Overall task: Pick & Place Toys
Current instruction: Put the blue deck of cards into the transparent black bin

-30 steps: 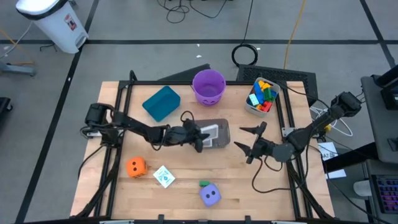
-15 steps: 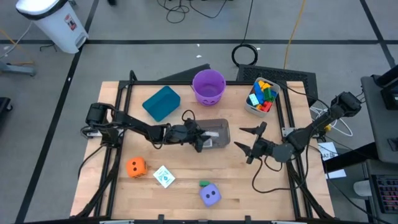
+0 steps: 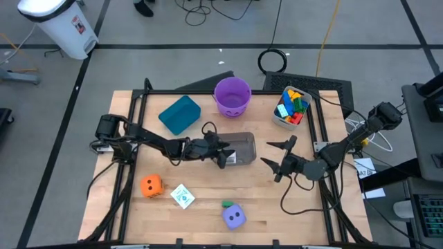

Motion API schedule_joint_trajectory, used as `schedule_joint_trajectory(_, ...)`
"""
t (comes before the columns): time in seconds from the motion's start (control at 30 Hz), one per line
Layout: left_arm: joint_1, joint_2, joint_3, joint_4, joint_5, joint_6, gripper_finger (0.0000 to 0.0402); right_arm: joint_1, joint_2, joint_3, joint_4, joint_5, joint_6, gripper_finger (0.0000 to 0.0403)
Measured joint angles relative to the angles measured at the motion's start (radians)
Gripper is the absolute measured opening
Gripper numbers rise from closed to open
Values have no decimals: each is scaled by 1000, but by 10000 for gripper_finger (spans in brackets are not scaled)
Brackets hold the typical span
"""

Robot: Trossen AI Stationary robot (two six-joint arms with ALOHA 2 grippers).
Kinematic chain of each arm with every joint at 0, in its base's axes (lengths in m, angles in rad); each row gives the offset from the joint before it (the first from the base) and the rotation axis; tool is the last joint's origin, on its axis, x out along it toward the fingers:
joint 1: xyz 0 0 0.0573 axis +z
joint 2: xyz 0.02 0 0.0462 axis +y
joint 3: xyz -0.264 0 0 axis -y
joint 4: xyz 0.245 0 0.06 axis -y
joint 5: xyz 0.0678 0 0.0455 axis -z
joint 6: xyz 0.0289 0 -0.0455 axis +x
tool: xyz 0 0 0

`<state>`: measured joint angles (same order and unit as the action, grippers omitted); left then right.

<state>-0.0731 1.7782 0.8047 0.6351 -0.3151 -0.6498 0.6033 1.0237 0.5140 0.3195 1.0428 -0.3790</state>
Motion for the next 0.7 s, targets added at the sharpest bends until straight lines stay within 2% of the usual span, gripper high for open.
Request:
schedule_joint_trajectory(0.1,0,-15,0,24,47,-1,241,0,0,0,-2,0,0,290)
schedule_joint_trajectory(0.27,-2,-89,2,57,186,-22,241,0,0,0,-7,0,1,290)
schedule_joint_trajectory(0.47,-83,-177,2,43,340,176,241,0,0,-6,-3,0,4,290)
schedule_joint_trajectory(0.6,-171,-179,2,5,298,293,241,-8,0,-18,4,-1,3,290)
schedule_joint_trajectory(0.7,-214,-178,2,-75,246,309,241,-17,0,-21,5,0,9,290)
